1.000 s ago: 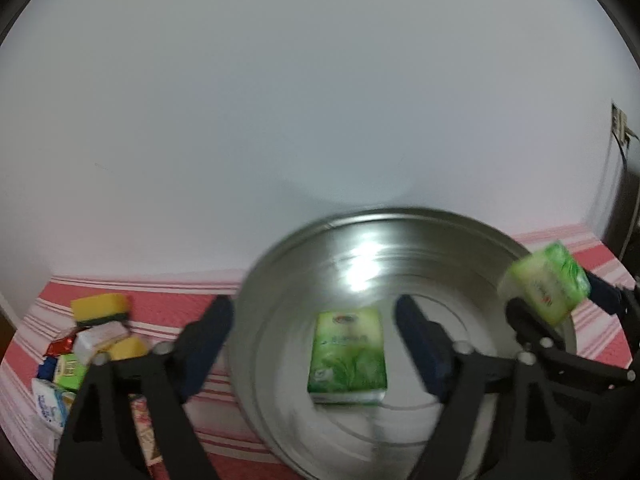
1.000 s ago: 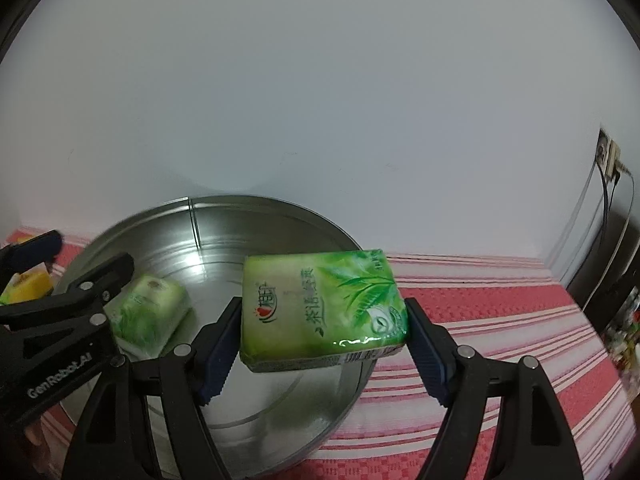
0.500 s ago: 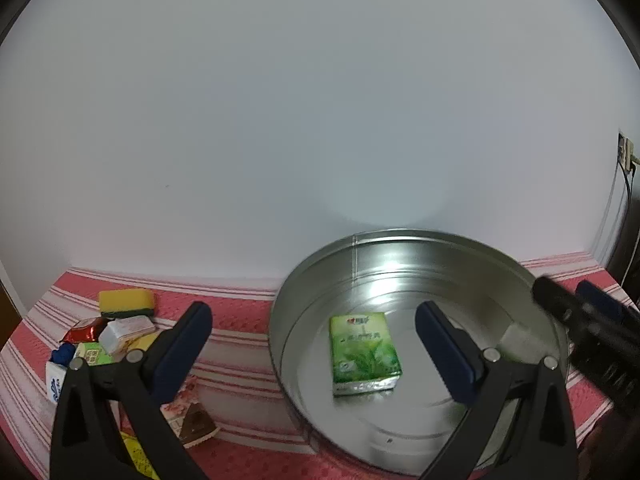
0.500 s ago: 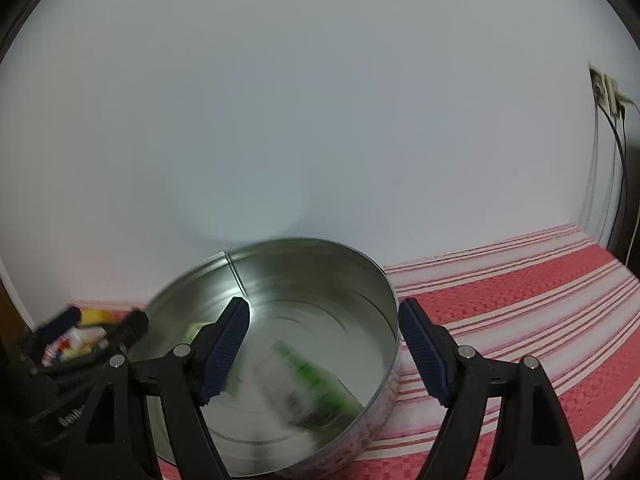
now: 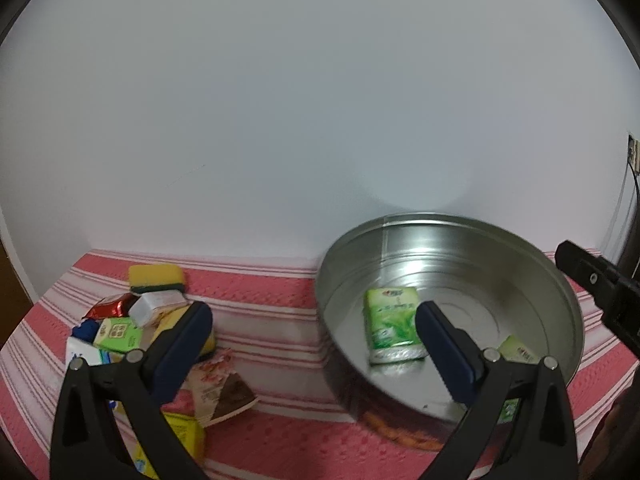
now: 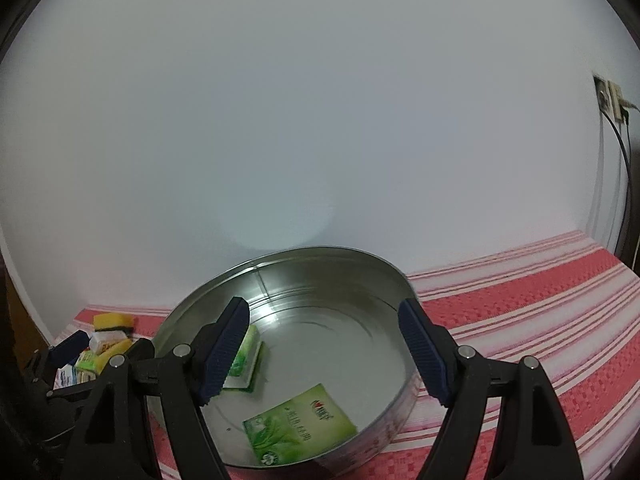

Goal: Organize objects
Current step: 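Move both grippers back toward the pile of packages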

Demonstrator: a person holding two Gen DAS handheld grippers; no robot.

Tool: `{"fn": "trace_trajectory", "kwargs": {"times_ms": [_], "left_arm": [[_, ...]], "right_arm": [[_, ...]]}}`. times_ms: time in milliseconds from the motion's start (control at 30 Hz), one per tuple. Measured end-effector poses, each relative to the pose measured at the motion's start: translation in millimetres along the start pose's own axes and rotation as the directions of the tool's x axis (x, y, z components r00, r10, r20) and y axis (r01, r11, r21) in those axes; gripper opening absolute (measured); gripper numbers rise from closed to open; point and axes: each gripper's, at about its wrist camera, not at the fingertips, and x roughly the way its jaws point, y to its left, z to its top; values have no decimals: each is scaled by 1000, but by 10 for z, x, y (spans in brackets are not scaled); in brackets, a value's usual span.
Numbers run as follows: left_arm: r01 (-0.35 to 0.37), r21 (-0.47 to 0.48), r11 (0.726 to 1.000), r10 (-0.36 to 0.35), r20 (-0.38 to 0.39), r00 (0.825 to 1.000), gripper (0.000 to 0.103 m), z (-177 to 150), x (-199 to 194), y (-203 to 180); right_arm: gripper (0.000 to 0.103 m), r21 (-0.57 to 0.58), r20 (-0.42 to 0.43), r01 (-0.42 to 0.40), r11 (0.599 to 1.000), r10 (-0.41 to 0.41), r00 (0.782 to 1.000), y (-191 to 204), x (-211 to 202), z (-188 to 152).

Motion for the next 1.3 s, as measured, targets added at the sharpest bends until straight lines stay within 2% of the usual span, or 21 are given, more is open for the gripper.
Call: {"fn": "trace_trajectory", "kwargs": {"times_ms": [400, 600, 833, 1133, 1300], "left_arm": [[-93, 43, 995, 92, 9, 996, 103, -177, -116, 253], [-113, 61, 992, 113, 4, 994, 103, -240, -191, 381], [-99, 9, 995, 99, -45, 994, 103, -284, -203, 660], [-137, -4, 991, 136, -49, 989, 103, -294, -241, 939], [-153, -36, 988, 151, -60, 987, 103, -285, -288, 1268]], "right_arm": [[79, -79, -29, -88, 993, 86, 996, 336, -110, -108], [79, -121, -47, -112, 986, 107, 993, 502, -139, -173], [79, -149, -63, -137, 979, 129, 990, 619, -171, -252], [79, -192, -97, -188, 963, 171, 980, 857, -250, -350], [79, -244, -123, -219, 945, 194, 973, 1079, -330, -457]]}}
